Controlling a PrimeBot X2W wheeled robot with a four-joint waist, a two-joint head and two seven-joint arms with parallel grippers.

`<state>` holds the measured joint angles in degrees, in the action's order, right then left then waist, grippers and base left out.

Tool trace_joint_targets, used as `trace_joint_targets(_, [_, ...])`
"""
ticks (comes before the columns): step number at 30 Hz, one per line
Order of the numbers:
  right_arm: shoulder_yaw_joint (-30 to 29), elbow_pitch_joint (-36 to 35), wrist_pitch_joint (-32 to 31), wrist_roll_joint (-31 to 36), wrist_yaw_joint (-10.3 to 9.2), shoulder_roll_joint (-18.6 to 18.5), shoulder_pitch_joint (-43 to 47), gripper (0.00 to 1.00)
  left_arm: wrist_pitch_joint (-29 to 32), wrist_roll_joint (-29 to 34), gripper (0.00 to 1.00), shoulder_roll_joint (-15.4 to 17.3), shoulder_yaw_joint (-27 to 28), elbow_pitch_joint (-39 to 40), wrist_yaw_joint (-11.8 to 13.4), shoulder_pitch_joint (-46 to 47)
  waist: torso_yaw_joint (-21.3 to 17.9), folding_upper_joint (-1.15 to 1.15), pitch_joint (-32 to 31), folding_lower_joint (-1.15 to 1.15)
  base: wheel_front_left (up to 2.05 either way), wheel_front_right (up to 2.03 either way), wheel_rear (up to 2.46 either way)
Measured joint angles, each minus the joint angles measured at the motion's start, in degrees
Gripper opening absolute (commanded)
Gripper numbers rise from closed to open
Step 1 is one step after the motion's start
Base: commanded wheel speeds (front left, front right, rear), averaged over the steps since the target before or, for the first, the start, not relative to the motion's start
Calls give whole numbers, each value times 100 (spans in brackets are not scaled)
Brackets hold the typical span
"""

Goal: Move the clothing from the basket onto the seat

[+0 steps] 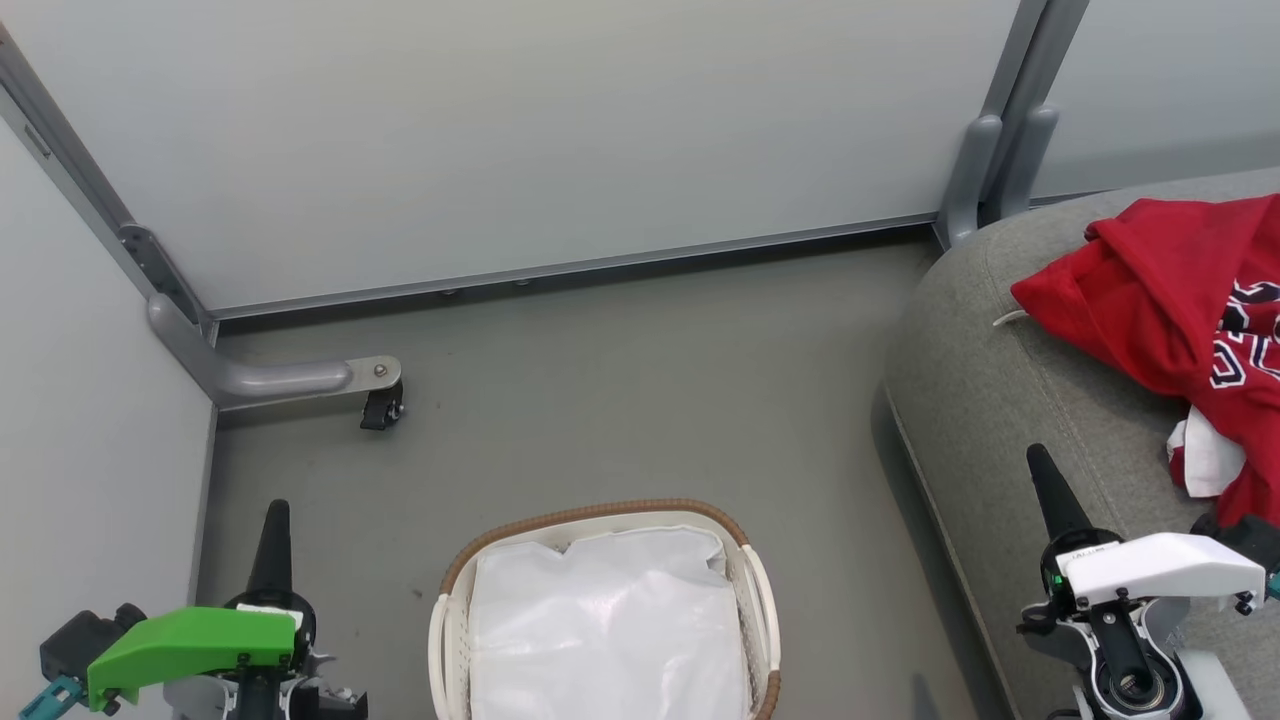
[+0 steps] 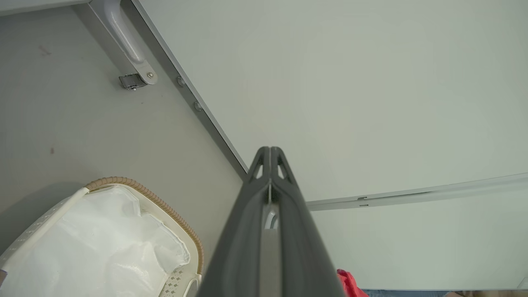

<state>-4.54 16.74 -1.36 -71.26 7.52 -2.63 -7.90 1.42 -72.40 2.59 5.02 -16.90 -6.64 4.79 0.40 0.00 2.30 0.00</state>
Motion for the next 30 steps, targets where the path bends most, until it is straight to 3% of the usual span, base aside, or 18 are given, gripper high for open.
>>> trace_joint_targets(30, [-142,-188,-369,-1484,-2,-4,99,0,359,-1406,0,7,98,198,-49,63,-27,0,-143,0,0,0,0])
